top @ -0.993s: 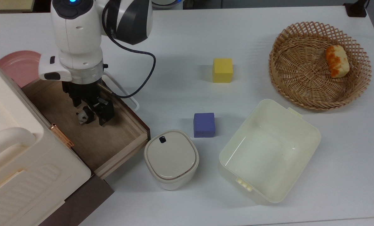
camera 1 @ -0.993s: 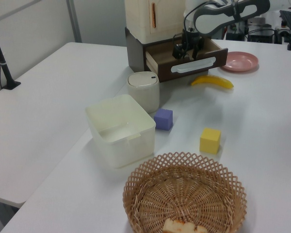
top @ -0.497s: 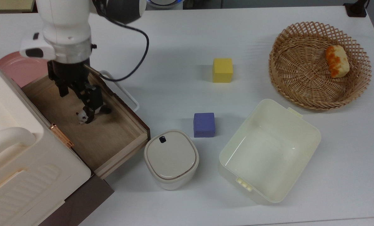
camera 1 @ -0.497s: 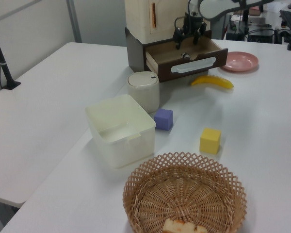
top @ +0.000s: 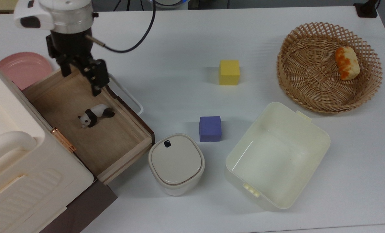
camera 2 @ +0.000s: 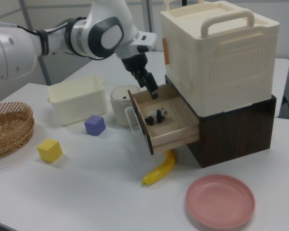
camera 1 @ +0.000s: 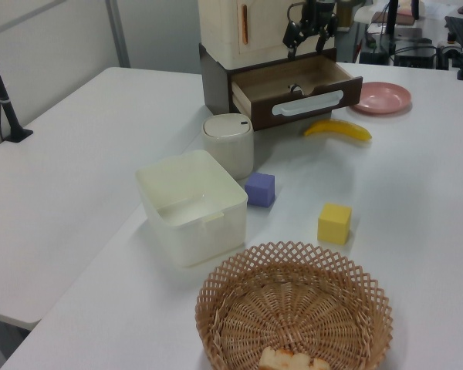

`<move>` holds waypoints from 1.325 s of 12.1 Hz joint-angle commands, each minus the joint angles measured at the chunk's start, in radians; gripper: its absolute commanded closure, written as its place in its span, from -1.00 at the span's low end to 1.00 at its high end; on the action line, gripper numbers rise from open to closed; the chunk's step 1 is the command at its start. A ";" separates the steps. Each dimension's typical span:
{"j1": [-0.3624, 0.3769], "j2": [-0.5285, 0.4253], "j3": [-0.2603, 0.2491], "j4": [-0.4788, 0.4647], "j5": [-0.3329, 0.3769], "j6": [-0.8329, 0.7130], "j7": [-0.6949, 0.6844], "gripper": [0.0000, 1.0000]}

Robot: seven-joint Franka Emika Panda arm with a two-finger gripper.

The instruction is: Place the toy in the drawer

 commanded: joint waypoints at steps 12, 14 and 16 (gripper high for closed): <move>0.109 -0.231 0.188 -0.258 0.017 -0.326 -0.215 -1.00; 0.061 -0.272 0.247 -0.324 0.017 -0.263 -0.215 -1.00; 0.038 -0.288 0.273 -0.347 0.016 -0.253 -0.217 -1.00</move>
